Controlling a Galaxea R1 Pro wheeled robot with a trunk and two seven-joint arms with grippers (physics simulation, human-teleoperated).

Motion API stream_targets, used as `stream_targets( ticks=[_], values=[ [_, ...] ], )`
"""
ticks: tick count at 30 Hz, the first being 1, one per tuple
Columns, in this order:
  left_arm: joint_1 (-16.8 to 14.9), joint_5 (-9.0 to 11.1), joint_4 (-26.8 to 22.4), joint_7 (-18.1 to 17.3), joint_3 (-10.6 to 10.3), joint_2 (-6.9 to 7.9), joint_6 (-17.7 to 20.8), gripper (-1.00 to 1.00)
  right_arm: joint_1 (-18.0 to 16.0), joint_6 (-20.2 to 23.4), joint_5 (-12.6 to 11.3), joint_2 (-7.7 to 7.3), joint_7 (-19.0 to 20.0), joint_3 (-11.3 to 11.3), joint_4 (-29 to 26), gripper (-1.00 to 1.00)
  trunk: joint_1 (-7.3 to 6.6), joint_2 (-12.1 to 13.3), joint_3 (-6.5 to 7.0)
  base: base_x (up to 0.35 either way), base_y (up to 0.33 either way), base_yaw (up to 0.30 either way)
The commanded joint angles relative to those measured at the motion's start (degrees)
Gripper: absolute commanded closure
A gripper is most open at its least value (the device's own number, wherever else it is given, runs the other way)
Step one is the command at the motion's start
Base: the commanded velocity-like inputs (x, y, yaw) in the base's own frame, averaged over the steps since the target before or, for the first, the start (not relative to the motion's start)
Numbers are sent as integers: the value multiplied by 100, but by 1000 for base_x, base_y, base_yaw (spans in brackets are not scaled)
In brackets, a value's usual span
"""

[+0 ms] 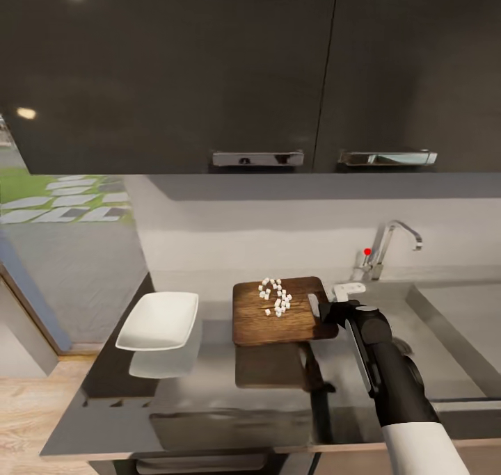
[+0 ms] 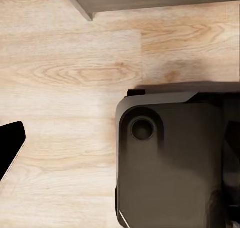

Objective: In the kitchen, take the Vidalia onion out of the sink, dice it on the chopping board with the paring knife, put the diced onion into the bowl on the countertop, then place both the paring knife and the chopping board into the sink.

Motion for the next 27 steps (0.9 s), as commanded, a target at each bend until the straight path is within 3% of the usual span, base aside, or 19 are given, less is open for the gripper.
stream_targets(
  ticks=[1,27],
  values=[
    [-11,-42,25,34,10,-1,-37,-100,-7,27,47,3,61,-8,-7,100,4,-13,-4,0,291,0],
    [-11,-42,25,34,10,-1,-37,-100,-7,27,48,2,59,-8,-7,100,4,-13,231,0,284,0]
  ],
)
